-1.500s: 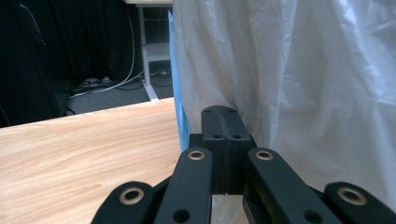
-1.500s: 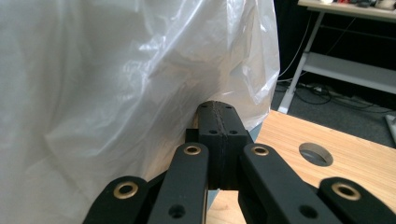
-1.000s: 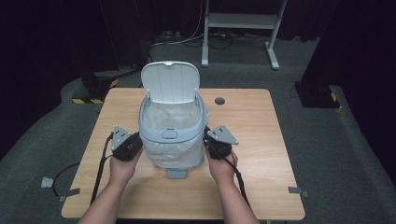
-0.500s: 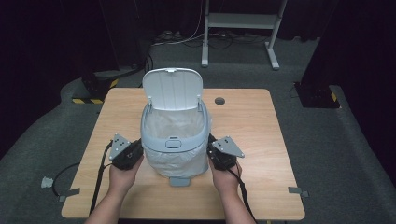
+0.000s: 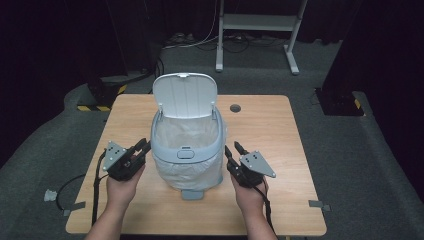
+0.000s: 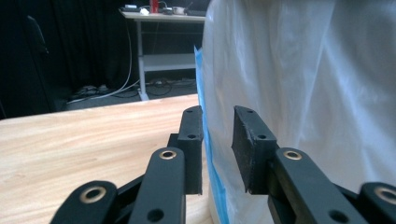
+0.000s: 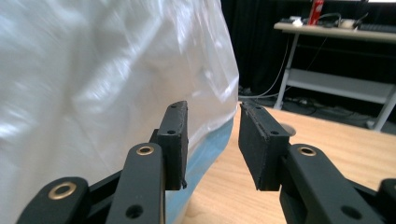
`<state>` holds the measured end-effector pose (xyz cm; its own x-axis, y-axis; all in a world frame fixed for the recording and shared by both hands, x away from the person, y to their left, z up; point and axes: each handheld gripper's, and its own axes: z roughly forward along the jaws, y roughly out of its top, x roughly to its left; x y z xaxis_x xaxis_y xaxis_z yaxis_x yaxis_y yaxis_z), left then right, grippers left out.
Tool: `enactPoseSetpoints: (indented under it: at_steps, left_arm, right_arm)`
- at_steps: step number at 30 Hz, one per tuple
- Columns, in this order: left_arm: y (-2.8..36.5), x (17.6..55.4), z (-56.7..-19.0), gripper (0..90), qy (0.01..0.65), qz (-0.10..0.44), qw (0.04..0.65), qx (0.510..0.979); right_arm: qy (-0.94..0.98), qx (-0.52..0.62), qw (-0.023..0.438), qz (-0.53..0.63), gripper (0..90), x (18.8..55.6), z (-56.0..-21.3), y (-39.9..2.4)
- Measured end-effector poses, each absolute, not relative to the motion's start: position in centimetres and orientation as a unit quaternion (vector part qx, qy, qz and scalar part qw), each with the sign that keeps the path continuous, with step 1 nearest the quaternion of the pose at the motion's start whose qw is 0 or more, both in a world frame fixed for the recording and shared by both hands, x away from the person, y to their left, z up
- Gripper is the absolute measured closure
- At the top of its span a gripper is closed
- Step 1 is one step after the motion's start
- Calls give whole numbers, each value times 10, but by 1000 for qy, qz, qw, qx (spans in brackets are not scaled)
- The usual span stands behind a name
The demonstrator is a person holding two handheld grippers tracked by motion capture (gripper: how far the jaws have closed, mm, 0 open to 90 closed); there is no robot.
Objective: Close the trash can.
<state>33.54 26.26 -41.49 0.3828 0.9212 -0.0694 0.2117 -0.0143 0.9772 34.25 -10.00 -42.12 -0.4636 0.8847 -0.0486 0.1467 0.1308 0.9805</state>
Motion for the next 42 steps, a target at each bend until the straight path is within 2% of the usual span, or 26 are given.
enactPoseSetpoints:
  at_steps: [7,19,34,42]
  left_arm:
    - [268,337,-396,708,446,341,546,621]
    - [267,354,-367,709,444,350,532,630]
    - [259,392,-326,744,446,354,538,622]
    - [254,410,-316,755,450,350,543,617]
  right_arm:
    - [660,384,351,542,626,340,-409,-97]
    - [652,382,369,540,636,358,-373,-100]
    - [653,376,374,541,688,398,-323,-83]
    - [652,379,382,535,707,421,-308,-74]
